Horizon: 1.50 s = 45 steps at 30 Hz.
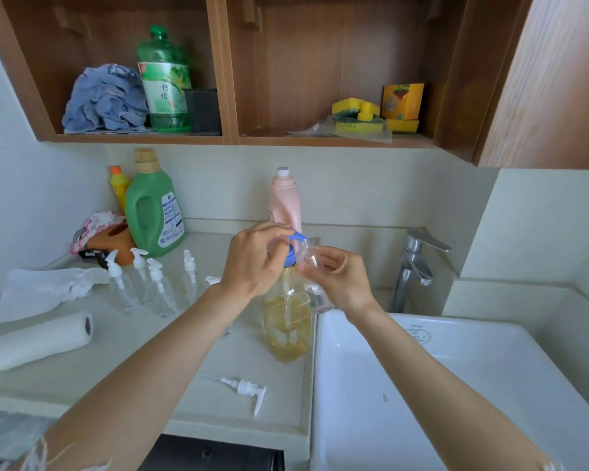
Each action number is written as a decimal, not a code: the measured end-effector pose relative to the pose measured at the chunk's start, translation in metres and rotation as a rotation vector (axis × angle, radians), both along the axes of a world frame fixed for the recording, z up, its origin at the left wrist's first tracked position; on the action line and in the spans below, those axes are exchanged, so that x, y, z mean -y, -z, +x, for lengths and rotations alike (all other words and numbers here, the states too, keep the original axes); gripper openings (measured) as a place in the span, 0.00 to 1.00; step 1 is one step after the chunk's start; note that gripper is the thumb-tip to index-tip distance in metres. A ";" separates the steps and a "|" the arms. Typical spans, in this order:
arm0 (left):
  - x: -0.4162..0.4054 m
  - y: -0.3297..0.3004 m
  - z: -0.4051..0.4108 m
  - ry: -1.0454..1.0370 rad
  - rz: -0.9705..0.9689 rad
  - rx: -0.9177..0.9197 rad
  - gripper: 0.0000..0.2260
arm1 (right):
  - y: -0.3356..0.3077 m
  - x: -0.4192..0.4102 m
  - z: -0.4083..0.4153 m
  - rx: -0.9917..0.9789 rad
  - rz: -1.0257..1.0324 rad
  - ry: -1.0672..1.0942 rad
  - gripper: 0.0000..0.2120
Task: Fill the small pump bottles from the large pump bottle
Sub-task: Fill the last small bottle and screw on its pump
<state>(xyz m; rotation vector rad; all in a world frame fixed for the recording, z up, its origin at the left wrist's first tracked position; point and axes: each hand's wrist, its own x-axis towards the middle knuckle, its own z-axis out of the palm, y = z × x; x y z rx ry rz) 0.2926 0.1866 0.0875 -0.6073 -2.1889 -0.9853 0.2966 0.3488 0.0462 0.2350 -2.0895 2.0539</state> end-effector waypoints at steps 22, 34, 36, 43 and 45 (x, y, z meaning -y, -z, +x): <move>0.011 0.000 -0.015 0.162 0.072 0.025 0.24 | 0.000 0.012 0.013 -0.063 0.093 0.185 0.16; 0.009 0.017 -0.021 0.179 0.102 -0.011 0.19 | -0.002 0.008 0.013 0.004 0.219 0.254 0.15; 0.006 0.022 -0.022 0.174 0.053 -0.017 0.18 | -0.002 0.007 0.013 0.019 0.257 0.280 0.13; 0.016 0.019 -0.019 0.217 0.053 -0.040 0.19 | -0.014 0.006 0.018 0.053 0.310 0.249 0.24; 0.018 0.011 -0.019 0.227 0.042 -0.039 0.21 | -0.017 0.008 0.020 0.055 0.277 0.247 0.23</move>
